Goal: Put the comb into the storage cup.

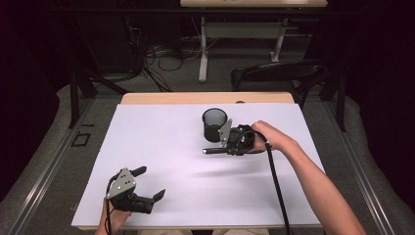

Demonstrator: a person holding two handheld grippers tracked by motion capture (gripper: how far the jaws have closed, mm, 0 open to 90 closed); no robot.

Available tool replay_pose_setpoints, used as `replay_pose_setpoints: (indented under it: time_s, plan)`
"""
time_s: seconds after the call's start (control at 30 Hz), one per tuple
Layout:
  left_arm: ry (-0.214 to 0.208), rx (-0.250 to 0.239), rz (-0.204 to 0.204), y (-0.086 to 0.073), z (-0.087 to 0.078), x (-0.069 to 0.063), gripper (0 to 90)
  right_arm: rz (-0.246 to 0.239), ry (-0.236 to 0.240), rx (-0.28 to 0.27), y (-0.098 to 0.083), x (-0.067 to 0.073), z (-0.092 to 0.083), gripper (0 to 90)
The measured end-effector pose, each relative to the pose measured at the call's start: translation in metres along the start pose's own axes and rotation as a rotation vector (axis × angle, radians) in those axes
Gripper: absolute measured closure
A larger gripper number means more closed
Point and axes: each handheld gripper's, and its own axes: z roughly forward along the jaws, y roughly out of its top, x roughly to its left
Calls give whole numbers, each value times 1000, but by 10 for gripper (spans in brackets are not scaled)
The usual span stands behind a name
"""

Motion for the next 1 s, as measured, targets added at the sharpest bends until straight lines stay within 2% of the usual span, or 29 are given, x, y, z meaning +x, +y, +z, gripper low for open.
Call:
replay_pose_setpoints:
  time_s: [0.43,0.83,1.0]
  plan:
    - [-52,68,57,33,19,5,2,-32,-14,14,5,3,-2,729]
    - [-112,171,146,67,38,-2,0,-64,-32,21,11,6,-4,729]
    - [-137,219,196,80,50,-4,0,-77,-39,24,14,7,-5,729]
